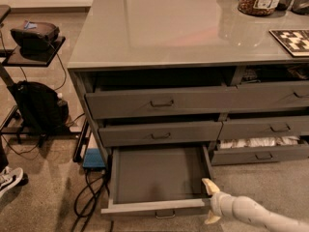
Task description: Open bottom drawer
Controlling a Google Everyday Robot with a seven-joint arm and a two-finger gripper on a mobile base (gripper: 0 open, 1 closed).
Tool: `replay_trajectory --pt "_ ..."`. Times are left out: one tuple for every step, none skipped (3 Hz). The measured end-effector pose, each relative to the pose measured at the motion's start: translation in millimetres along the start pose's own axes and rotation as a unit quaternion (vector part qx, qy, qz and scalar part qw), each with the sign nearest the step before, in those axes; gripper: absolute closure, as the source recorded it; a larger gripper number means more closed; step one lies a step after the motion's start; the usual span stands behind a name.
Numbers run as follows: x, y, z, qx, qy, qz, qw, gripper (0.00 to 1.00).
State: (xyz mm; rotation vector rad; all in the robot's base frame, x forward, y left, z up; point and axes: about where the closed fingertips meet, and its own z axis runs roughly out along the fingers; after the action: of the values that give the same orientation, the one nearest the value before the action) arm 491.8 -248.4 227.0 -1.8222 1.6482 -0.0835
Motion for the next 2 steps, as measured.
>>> replay_trajectory --pt "-7.1 -36.3 -31.0 -0.009 0.054 0.019 0.9983 0.0" --pt "-35.1 -62.0 -79.4 -0.011 0.074 -0.002 0.9972 0.0"
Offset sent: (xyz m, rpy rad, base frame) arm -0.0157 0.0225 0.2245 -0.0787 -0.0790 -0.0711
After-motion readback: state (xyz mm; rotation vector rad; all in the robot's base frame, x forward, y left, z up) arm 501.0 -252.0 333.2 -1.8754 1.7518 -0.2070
